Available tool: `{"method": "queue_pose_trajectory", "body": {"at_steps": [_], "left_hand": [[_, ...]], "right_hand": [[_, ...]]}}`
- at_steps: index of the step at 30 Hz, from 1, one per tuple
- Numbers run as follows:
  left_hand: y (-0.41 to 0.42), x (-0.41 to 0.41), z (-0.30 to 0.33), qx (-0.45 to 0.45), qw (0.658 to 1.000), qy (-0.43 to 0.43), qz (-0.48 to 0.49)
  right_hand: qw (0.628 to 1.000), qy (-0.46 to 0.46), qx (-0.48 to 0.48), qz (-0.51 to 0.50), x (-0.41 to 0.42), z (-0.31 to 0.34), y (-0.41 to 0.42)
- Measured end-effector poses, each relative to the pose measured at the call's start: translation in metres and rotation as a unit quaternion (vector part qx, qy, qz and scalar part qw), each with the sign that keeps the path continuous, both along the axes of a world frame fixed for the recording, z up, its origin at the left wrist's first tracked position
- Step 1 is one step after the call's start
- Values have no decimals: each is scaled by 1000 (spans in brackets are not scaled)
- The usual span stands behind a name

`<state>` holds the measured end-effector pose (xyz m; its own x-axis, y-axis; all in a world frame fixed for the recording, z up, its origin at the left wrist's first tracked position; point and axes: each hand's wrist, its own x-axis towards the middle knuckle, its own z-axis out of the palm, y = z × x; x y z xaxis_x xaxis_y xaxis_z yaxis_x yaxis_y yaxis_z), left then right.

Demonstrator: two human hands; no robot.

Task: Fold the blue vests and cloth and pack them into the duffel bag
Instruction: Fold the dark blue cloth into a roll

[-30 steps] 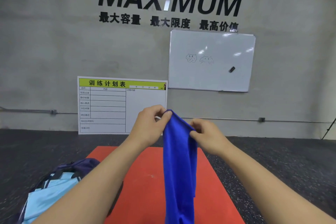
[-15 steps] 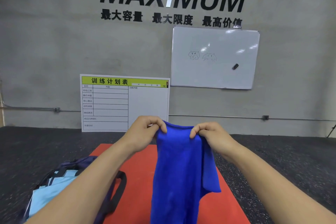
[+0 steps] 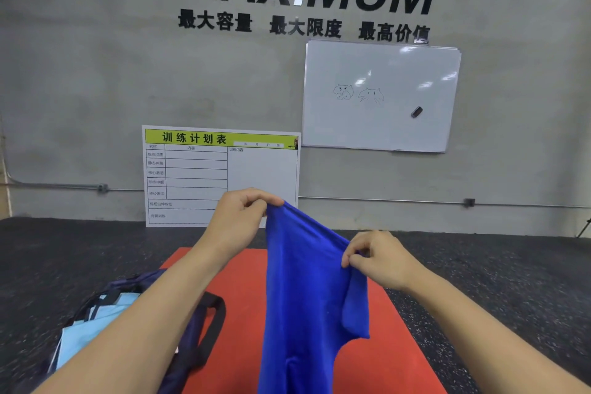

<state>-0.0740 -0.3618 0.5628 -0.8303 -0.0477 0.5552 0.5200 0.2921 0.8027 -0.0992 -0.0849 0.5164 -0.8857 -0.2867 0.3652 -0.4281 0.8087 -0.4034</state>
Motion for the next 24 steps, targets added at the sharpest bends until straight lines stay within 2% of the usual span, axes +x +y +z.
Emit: {"method": "queue_pose_trajectory", "body": {"at_steps": [8, 11, 13, 15, 19, 24], "left_hand": [[-11, -5, 0, 12, 998, 18, 62], [-18, -7, 1, 16, 996, 19, 88], [-23, -8, 1, 9, 995, 18, 94], [-29, -8, 0, -4, 995, 18, 100], [-37, -5, -1, -11, 994, 10, 111], [-45, -6, -4, -19, 992, -3, 122]], "right_hand": [[994, 60, 74, -58, 2, -14, 10], [993, 65, 66, -72, 1, -15, 13], [997, 50, 9, -54, 2, -14, 18], [994, 2, -105, -5, 3, -12, 22], [933, -116, -337, 55, 9, -8, 25], [872, -211, -441, 31, 17, 1, 29]]}}
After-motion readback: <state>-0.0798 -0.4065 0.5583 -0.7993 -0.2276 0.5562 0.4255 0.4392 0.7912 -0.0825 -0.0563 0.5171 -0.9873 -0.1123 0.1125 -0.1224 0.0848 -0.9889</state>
